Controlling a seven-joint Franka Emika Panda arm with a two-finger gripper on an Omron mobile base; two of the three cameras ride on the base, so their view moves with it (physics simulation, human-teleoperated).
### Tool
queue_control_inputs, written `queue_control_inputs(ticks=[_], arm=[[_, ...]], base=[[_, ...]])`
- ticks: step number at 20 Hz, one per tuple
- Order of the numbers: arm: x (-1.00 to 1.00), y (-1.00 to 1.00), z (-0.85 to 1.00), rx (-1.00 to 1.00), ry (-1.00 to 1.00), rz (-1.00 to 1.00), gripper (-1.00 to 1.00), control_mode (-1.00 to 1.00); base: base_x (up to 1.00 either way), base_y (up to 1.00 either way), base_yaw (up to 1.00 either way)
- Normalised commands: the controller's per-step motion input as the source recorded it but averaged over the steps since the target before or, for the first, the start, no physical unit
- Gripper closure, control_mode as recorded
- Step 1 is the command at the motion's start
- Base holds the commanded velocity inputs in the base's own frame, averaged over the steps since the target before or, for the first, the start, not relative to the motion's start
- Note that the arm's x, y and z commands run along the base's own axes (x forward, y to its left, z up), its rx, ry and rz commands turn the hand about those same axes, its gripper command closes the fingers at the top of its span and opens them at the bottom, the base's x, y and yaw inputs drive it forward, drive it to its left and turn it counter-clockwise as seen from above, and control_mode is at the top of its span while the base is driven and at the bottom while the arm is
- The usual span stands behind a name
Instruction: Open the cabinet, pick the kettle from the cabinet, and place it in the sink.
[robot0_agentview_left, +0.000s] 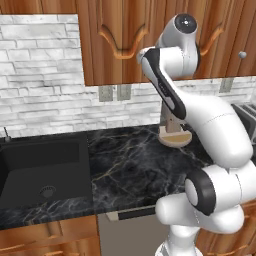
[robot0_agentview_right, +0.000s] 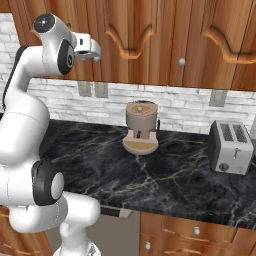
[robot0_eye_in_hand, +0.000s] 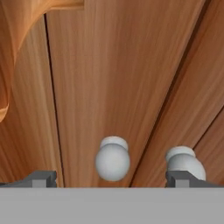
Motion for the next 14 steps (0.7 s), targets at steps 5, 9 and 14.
queue_control_inputs(ticks=[5,9,14], arm=[[0.20,0.00,-0.01,0.00,0.02,0.00,-1.00,-1.00],[0.11,0.04,-0.10,0.00,0.00,0.00,-1.00,-1.00],[0.04,0.07,-0.16,0.00,0.00,0.00,-1.00,-1.00]], base=[[0.00,0.00,0.00],[0.00,0.00,0.00],[0.00,0.00,0.00]])
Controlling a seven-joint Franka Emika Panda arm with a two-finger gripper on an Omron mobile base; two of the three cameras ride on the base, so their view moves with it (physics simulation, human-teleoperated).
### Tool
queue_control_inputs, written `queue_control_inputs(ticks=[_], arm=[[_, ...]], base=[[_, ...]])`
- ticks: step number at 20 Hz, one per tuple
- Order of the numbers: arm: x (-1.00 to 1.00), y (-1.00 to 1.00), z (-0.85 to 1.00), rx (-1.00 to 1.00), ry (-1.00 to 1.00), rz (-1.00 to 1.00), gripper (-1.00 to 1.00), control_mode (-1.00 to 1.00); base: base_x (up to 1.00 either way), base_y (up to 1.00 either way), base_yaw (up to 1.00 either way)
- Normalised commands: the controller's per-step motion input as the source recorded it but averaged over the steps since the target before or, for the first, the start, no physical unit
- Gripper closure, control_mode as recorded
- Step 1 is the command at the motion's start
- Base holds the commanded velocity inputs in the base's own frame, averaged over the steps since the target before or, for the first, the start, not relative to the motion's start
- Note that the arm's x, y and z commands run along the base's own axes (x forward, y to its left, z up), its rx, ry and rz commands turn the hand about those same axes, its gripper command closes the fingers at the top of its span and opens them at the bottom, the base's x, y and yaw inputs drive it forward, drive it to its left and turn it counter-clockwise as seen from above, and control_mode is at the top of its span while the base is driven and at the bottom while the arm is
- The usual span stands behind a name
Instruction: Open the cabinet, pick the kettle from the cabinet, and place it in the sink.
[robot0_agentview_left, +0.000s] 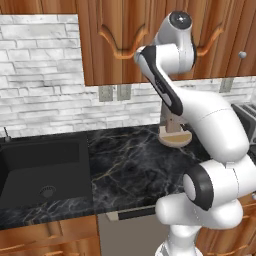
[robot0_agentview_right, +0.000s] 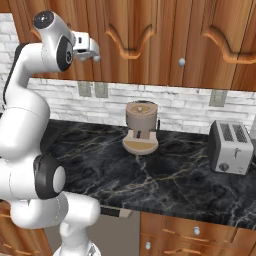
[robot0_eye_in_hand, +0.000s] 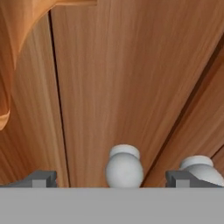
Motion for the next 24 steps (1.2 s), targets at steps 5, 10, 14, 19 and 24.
queue_control_inputs(ticks=[5,10,14,19,24], arm=[[0.01,0.00,-0.17,0.00,0.00,0.00,-1.00,-1.00],[0.15,-0.06,-0.05,0.00,0.00,0.00,-1.00,-1.00],[0.23,-0.10,0.00,0.00,0.00,0.00,-1.00,-1.00],[0.23,-0.09,0.00,0.00,0.00,0.00,-1.00,-1.00],[0.16,-0.12,-0.01,0.00,0.01,0.00,-1.00,-1.00]], base=[[0.00,0.00,0.00],[0.00,0.00,0.00],[0.00,0.00,0.00],[0.00,0.00,0.00],[0.00,0.00,0.00]])
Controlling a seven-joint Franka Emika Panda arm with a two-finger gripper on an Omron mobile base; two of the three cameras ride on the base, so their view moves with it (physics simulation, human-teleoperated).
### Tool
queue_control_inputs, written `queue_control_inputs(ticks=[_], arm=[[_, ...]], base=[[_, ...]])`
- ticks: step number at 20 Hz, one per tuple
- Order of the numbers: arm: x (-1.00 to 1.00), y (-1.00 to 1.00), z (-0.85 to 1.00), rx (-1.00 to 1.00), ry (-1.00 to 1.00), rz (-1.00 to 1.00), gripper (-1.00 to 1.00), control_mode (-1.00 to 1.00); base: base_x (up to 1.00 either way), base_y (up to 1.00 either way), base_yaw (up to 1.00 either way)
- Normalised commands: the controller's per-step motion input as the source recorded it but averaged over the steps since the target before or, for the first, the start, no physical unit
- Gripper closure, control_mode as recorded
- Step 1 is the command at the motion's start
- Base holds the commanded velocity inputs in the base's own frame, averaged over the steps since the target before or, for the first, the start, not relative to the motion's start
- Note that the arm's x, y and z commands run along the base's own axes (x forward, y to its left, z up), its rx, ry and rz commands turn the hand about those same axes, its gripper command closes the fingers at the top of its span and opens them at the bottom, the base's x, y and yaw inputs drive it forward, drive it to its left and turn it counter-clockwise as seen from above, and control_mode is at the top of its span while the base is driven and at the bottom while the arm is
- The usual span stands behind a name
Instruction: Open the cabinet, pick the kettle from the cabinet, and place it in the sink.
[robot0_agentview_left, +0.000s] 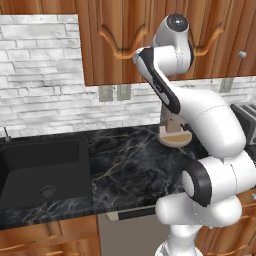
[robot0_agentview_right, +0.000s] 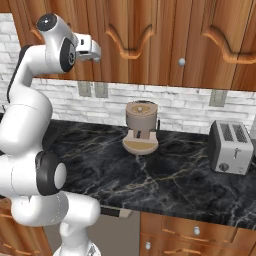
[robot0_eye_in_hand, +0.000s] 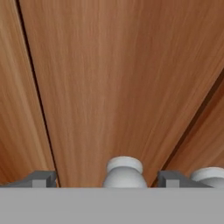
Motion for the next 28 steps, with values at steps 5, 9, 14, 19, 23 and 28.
queue_control_inputs(ticks=[5,9,14,19,23,28], arm=[[0.03,-0.14,-0.03,0.00,0.03,0.00,-1.00,-1.00],[0.10,-0.06,-0.03,0.00,0.02,0.00,1.00,-1.00],[0.10,-0.02,-0.08,0.01,0.02,0.00,1.00,-1.00],[0.06,0.00,-0.10,0.04,0.00,0.00,1.00,-1.00],[0.00,0.03,-0.16,0.11,0.02,-0.03,1.00,-1.00],[0.00,0.10,-0.12,0.13,0.00,-0.07,1.00,-1.00]], base=[[0.00,0.00,0.00],[0.00,0.00,0.00],[0.00,0.00,0.00],[0.00,0.00,0.00],[0.00,0.00,0.00],[0.00,0.00,0.00]])
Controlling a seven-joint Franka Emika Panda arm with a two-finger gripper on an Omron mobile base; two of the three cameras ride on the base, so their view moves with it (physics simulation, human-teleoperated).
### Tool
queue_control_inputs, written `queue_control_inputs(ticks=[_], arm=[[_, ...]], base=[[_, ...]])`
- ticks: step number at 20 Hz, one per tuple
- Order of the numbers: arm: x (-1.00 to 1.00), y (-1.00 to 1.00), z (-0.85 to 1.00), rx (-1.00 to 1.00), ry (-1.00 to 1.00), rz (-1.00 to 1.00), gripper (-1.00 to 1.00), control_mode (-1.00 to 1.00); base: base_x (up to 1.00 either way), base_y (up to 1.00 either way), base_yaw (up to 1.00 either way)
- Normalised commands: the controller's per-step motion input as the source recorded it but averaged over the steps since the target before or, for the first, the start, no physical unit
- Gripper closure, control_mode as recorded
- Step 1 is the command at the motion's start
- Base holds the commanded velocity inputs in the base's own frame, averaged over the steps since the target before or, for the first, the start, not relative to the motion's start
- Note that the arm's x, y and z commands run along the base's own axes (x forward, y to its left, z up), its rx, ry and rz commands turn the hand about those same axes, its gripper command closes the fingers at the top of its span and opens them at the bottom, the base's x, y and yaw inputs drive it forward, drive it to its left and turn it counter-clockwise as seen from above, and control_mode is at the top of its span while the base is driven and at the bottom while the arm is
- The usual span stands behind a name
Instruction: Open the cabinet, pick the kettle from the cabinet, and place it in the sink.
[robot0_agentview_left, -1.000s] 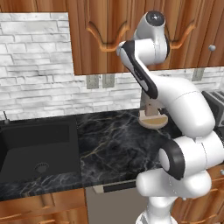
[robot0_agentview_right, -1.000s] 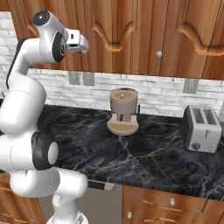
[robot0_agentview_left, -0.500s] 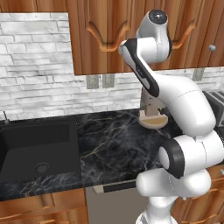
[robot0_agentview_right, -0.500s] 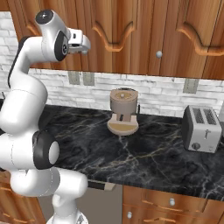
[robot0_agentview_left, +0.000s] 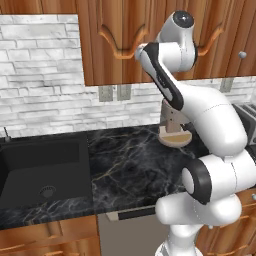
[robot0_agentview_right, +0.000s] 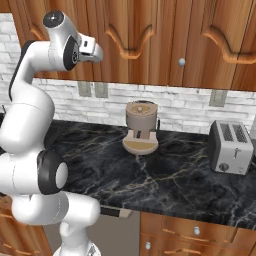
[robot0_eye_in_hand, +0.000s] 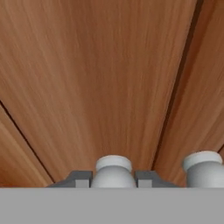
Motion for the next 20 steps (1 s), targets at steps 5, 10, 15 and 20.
queue_control_inputs(ticks=[5,10,15,20], arm=[[0.00,0.20,-0.06,0.08,0.00,-0.08,1.00,-1.00],[-0.01,0.22,-0.11,0.08,0.00,-0.09,1.00,-1.00],[-0.06,0.26,-0.17,0.07,0.00,-0.12,1.00,-1.00],[-0.06,0.25,-0.14,0.06,0.00,-0.12,1.00,-1.00]], base=[[0.00,0.00,0.00],[0.00,0.00,0.00],[0.00,0.00,0.00],[0.00,0.00,0.00]])
